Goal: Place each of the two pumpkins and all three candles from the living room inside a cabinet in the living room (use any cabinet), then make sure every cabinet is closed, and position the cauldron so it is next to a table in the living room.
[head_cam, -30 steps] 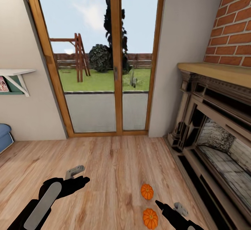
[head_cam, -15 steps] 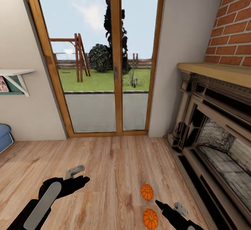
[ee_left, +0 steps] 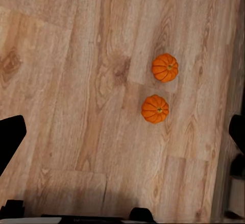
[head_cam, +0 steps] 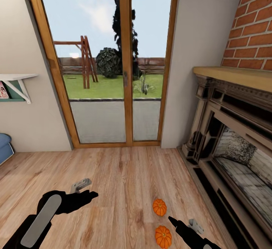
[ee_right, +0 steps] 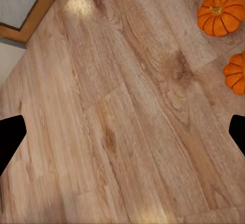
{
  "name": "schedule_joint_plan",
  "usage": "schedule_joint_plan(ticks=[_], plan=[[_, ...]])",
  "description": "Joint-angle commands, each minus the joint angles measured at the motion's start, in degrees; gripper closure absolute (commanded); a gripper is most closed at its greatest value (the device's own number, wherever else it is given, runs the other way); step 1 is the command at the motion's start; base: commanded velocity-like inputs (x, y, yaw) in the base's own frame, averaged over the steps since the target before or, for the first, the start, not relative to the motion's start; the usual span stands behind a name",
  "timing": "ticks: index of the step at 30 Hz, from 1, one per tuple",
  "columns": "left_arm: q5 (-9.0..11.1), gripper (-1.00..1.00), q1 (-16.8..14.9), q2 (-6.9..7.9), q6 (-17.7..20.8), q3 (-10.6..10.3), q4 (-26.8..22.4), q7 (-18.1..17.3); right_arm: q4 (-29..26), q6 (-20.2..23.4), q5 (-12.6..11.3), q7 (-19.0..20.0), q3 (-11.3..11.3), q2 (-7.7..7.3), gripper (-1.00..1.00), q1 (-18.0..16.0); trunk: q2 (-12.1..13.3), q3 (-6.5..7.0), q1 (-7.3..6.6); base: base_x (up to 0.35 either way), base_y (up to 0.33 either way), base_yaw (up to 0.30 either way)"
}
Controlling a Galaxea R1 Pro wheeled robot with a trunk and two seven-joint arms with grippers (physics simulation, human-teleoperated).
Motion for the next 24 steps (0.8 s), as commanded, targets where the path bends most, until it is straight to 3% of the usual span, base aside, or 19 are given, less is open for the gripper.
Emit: schedule_joint_plan(ticks=[1,14,17,24], plan=[[0.67,-1.00,-0.05,0.08,0.76,0.24,-0.04,-0.65,-0.03,0.16,-0.57,0.09,0.25,-0.05,-1.00,-0.04,-0.47,-0.26,0.23,0.000,0.000,0.000],[3.54,-1.00,-0.05,3.54,2.82,0.88,-0.07,-5.91,0.06,0.26,-1.59,-0.04,-0.70,-0.05,-1.00,-0.04,-5.68,-2.59,3.09,0.000,0.000,0.000],[4.94,-1.00,-0.05,3.81,2.83,0.85,-0.05,-6.19,0.06,0.25,-2.03,0.00,-1.15,-0.07,-1.00,-0.04,-6.89,-3.13,3.75,0.000,0.000,0.000],[5.46,-1.00,-0.05,3.91,2.84,0.80,0.00,-6.26,0.13,0.25,-2.22,0.01,-1.37,-0.11,-1.00,-0.04,-9.69,-4.39,5.28,0.000,0.000,0.000]])
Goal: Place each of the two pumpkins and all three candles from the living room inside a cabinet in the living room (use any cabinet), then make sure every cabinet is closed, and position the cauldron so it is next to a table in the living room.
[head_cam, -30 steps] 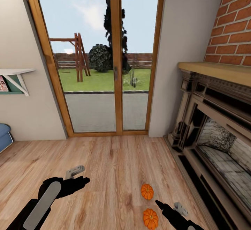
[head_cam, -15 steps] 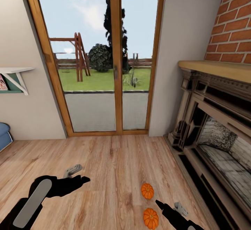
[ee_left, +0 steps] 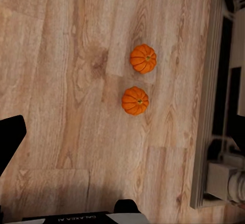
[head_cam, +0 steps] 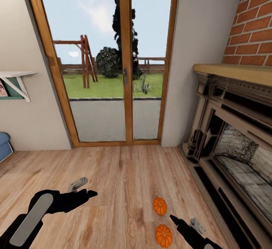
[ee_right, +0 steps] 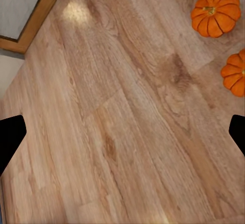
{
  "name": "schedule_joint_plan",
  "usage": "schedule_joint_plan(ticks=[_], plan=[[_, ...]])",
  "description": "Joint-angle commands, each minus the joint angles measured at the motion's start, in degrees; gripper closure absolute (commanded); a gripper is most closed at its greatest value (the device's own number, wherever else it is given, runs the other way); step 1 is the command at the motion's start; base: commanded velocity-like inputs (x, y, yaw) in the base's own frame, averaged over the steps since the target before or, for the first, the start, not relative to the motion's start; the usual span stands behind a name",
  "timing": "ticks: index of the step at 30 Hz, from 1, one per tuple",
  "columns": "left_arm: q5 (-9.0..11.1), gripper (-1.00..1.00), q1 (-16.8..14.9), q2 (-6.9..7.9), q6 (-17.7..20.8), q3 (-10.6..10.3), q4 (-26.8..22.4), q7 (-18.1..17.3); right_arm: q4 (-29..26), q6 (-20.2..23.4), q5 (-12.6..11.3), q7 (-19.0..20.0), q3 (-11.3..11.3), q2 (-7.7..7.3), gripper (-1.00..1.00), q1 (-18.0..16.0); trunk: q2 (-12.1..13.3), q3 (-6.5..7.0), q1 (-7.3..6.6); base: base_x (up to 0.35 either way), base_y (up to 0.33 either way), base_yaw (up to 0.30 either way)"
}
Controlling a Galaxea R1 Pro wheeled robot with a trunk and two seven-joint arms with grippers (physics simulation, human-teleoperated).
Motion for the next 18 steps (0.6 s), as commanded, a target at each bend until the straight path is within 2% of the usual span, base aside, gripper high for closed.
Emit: schedule_joint_plan(ticks=[1,12,15,18], plan=[[0.62,-1.00,-0.05,0.04,0.03,-0.09,-0.05,0.59,-0.01,0.17,-0.57,0.08,0.23,-0.07,-1.00,-0.04,-0.46,-0.25,0.23,0.000,0.000,0.000],[0.65,-1.00,-0.05,0.05,0.01,-0.10,0.12,0.64,0.33,0.26,-0.45,-0.66,0.32,-0.02,-1.00,-0.04,-4.87,-2.23,2.64,0.000,0.000,0.000],[0.65,-1.00,-0.05,0.05,0.01,-0.13,0.12,0.64,0.41,0.59,-0.28,-1.98,0.35,-0.01,-1.00,-0.04,-6.07,-2.76,3.30,0.000,0.000,0.000],[0.67,-1.00,-0.05,0.05,0.02,-0.14,0.12,0.65,0.34,0.81,-0.11,-5.78,0.44,-0.03,-1.00,-0.04,-7.28,-3.30,3.96,0.000,0.000,0.000]])
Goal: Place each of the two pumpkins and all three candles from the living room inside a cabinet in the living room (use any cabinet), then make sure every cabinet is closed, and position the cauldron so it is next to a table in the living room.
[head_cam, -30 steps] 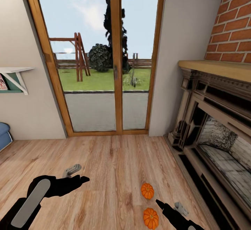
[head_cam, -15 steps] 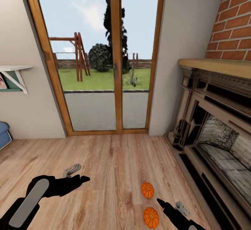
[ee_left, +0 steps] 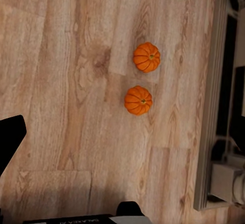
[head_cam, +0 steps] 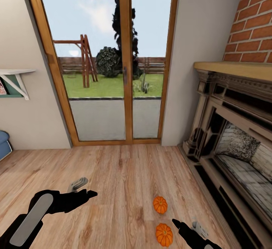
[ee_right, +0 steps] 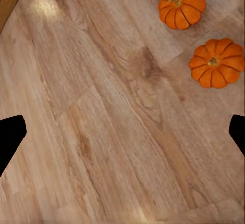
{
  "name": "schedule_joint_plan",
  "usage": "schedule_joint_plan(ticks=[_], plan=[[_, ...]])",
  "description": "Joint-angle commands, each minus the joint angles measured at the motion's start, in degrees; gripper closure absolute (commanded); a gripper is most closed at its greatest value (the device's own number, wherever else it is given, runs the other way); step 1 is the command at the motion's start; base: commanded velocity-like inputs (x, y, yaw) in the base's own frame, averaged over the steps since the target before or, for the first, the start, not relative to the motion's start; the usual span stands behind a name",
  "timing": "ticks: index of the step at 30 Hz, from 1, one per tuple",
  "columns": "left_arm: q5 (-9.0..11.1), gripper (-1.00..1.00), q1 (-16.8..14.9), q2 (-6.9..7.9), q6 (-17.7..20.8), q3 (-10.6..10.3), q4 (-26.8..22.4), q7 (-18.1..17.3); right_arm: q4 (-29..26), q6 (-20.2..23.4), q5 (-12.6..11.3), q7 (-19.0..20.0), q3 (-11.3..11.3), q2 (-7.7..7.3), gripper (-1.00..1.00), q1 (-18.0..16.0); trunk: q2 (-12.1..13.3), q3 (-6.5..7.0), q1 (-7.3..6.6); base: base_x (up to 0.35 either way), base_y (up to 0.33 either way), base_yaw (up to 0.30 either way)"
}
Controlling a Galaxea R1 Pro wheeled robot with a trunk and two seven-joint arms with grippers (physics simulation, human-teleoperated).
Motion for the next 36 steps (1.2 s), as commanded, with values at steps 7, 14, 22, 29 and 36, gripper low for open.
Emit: schedule_joint_plan(ticks=[7,14,22,29,36], plan=[[0.60,-1.00,-0.05,0.04,0.00,-0.08,-0.06,0.60,-0.33,-0.50,-0.88,-1.73,0.12,-0.03,-1.00,-0.04,-2.86,-1.32,1.54,0.000,0.000,0.000],[0.62,-1.00,-0.05,0.04,0.06,0.00,-0.12,0.53,-0.26,0.23,-1.10,-1.16,0.09,-0.06,-1.00,-0.04,-5.27,-2.40,2.86,0.000,0.000,0.000],[0.63,-1.00,-0.05,0.04,0.74,0.50,-0.31,0.60,0.12,0.35,-1.96,0.95,0.07,-0.03,-1.00,-0.04,-5.27,-2.40,2.86,0.000,0.000,0.000],[0.71,-1.00,-0.05,-0.12,1.86,3.76,-0.29,0.60,0.12,0.28,-2.66,1.22,0.09,-0.02,-1.00,-0.04,-8.07,-3.66,4.40,0.000,0.000,0.000],[0.76,-1.00,-0.05,-0.07,1.93,4.15,-0.32,0.60,0.11,0.28,-2.70,3.34,0.09,-0.06,-1.00,-0.04,-10.88,-4.91,5.94,-0.144,0.000,0.000]])
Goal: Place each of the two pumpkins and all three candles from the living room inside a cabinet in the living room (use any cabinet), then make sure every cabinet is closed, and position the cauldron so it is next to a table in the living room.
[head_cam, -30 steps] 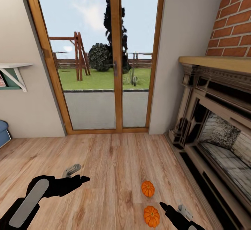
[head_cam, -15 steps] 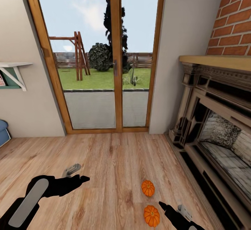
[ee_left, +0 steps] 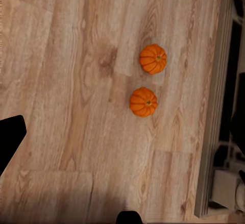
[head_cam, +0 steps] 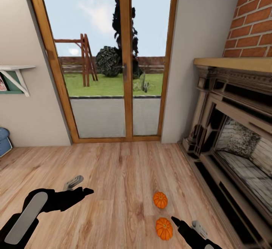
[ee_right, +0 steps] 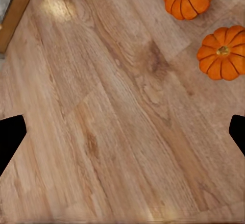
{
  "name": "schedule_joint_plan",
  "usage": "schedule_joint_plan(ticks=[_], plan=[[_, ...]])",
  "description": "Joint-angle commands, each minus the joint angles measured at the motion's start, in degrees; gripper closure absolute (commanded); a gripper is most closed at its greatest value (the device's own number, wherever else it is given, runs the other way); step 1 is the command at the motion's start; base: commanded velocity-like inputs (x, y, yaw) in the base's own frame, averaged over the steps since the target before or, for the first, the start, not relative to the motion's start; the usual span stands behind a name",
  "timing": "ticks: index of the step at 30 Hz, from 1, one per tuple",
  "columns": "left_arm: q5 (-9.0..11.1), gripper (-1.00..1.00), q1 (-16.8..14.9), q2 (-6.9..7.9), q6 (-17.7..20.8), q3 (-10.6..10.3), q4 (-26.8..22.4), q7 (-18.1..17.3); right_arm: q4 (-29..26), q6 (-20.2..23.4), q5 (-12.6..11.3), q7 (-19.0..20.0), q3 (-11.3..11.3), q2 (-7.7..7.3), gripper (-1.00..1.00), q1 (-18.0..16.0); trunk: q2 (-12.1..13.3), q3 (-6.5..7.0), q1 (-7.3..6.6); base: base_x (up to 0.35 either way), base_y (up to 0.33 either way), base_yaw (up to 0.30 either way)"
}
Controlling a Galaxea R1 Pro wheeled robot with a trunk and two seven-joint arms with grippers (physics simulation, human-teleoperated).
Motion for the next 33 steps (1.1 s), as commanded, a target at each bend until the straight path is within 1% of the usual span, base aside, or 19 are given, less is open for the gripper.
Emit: schedule_joint_plan(ticks=[1,4,6,9,13,17,19,20,21,23,26,27,28,29,30,31,32,33], plan=[[0.61,-1.00,-0.04,0.05,0.03,-0.03,-0.05,0.60,0.00,0.14,-0.52,0.76,0.25,-0.05,-1.00,-0.04,-0.45,-0.24,0.19,-0.284,0.000,0.000],[0.72,-1.00,-0.04,0.06,0.09,-0.02,-0.05,0.54,0.03,0.17,-0.60,1.94,0.19,-0.08,-1.00,-0.04,-1.65,-0.78,0.85,-0.138,0.000,0.000],[1.20,-1.00,-0.04,0.06,0.10,-0.05,-0.05,0.54,0.03,0.15,-0.90,2.12,0.20,-0.08,-1.00,-0.04,-2.46,-1.14,1.29,-0.040,0.000,0.000],[3.47,-1.00,-0.04,0.13,0.17,-0.11,-0.05,0.58,0.04,0.14,-1.96,2.36,0.24,-0.10,-1.00,-0.04,-3.66,-1.68,1.95,-0.015,0.000,0.000],[4.27,-1.00,-0.04,0.15,0.20,-0.13,-0.05,0.60,0.04,0.14,-2.24,2.56,0.25,-0.08,-1.00,-0.04,-5.26,-2.40,2.83,-0.002,0.000,0.000],[4.52,-1.00,-0.04,0.15,0.20,-0.06,-0.01,0.57,0.04,0.20,-2.29,3.02,0.25,-0.13,-1.00,-0.04,-6.87,-3.12,3.71,0.000,0.000,0.000],[5.28,-1.00,-0.04,0.19,0.28,-0.05,0.01,0.54,0.06,0.24,-2.52,4.10,0.25,-0.24,-1.00,-0.04,-7.67,-3.47,4.15,0.000,0.000,0.000],[6.20,-1.00,-0.04,0.26,0.40,-0.05,0.02,0.53,0.08,0.31,-2.77,4.86,0.25,-0.31,-1.00,-0.04,-8.07,-3.65,4.37,0.000,0.000,0.000],[7.49,-1.00,-0.04,0.56,0.49,-0.06,0.03,0.52,0.10,0.54,-3.10,5.54,0.25,-0.36,-1.00,-0.04,-8.47,-3.83,4.59,0.000,0.000,0.000],[11.19,-1.00,-0.04,2.02,0.58,-0.36,0.03,0.47,0.11,1.63,-3.59,6.38,0.25,-0.42,-1.00,-0.04,-9.27,-4.19,5.03,0.000,0.000,0.000],[18.92,-1.00,-0.04,5.06,0.66,-0.91,0.04,-0.29,0.12,2.86,-3.90,6.89,0.25,-0.44,-1.00,-0.04,-10.48,-4.73,5.68,0.000,0.000,0.000],[22.83,-1.00,-0.03,6.88,0.69,-1.15,0.04,-1.01,0.12,3.08,-3.95,6.99,0.25,-0.45,-1.00,-0.04,-10.88,-4.91,5.90,0.000,0.000,0.000],[25.18,-1.00,0.00,7.91,0.74,-1.38,0.04,-1.57,0.13,3.16,-3.95,7.02,0.25,-0.45,-1.00,-0.04,-11.28,-5.09,6.12,0.000,0.000,0.000],[26.14,-1.00,0.01,8.29,0.75,-1.52,0.02,-1.84,0.13,3.19,-3.95,7.04,0.25,-0.45,-1.00,-0.04,-11.68,-5.27,6.34,0.000,0.000,0.000],[27.87,-1.00,0.04,8.87,0.78,-1.88,-0.01,-2.42,0.13,3.23,-3.95,7.06,0.25,-0.45,-1.00,-0.04,-12.08,-5.45,6.56,0.000,0.000,0.000],[30.27,-1.00,0.16,9.55,0.84,-2.63,-0.06,-3.44,0.13,3.27,-3.98,7.07,0.25,-0.45,-1.00,-0.04,-12.48,-5.63,6.78,0.000,0.000,0.000],[30.97,-1.00,0.19,9.76,0.84,-2.83,-0.06,-3.77,0.13,3.27,-3.99,7.08,0.25,-0.45,-1.00,-0.04,-12.88,-5.81,7.00,0.000,0.000,0.000],[32.37,-1.00,0.23,10.26,0.86,-3.17,-0.06,-4.38,0.13,3.28,-4.01,7.08,0.25,-0.45,-1.00,-0.04,-13.29,-5.99,7.22,0.000,0.000,0.000]])
